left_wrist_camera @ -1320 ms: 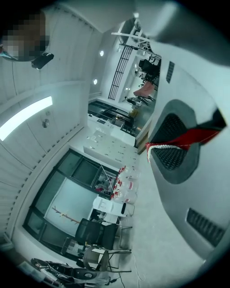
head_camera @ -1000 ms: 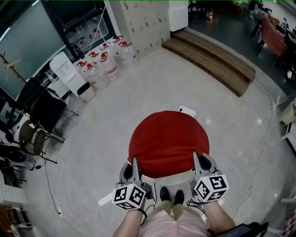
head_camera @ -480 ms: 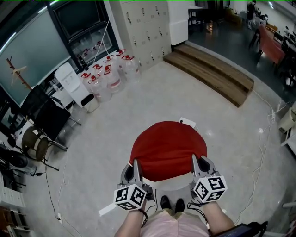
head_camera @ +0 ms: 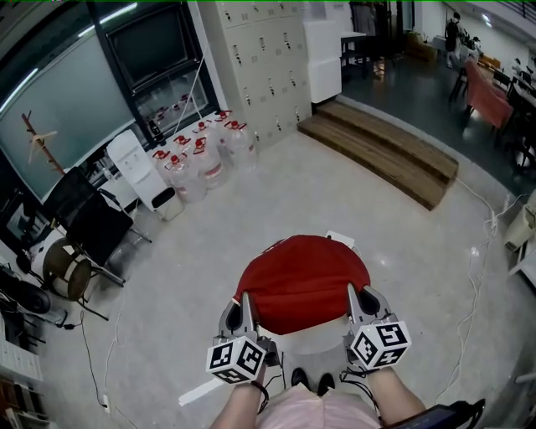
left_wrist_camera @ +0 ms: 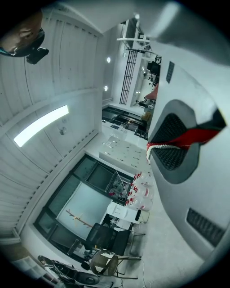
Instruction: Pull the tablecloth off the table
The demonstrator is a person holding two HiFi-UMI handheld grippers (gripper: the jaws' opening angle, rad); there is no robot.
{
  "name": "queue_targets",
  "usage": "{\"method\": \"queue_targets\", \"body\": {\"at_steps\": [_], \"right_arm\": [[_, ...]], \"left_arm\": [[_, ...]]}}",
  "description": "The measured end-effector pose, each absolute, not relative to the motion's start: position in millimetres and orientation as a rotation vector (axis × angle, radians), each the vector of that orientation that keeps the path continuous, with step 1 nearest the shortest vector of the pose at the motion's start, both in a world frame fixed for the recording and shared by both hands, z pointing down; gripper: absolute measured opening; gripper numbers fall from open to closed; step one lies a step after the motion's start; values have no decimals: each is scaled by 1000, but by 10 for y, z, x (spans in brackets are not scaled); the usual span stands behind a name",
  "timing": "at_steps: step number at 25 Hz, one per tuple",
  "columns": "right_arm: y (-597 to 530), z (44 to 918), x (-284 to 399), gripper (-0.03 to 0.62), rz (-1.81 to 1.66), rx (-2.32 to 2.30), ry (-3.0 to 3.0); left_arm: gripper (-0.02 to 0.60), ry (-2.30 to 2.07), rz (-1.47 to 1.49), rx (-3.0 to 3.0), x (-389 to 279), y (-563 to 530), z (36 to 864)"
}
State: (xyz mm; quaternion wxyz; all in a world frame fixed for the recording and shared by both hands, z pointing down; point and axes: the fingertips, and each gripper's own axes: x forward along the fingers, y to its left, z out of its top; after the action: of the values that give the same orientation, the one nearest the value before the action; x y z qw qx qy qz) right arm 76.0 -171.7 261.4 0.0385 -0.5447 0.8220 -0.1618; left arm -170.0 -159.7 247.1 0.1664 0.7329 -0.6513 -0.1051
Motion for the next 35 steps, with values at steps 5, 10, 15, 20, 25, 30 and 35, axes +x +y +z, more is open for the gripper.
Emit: {"method": "queue_targets", "body": {"at_steps": [5,10,15,20,25,30,35], "right_arm": [[-1669,2511,776,26,-467,-1661,2514],[-1600,2472,815,26,-452,-1654,2515],[-1552,2504,886,26,-454,-1651,2515],[-1506,2560,893,26,-465,-1633,2517],[-1465,2582,951,26,-462,-1623,2529],[-1408,2641,985,26,-474,-1597,2554],[-1391,2704,913,26,-488,-1584,2581]], "left_arm": [[32,-1867,-318,2103,-1680,-1542,2350],[32,-1880,-323,2112,-1639,-1469,2291],[32,-1889,-317,2110,-1564,-1413,2314],[32,-1907,-310,2112,-1551,-1356,2338],[32,-1922,-309,2120,-1476,-1307,2298],[32,-1924,-338,2080,-1437,-1251,2394],[31,-1907,-386,2033,-1517,-1205,2521]]}}
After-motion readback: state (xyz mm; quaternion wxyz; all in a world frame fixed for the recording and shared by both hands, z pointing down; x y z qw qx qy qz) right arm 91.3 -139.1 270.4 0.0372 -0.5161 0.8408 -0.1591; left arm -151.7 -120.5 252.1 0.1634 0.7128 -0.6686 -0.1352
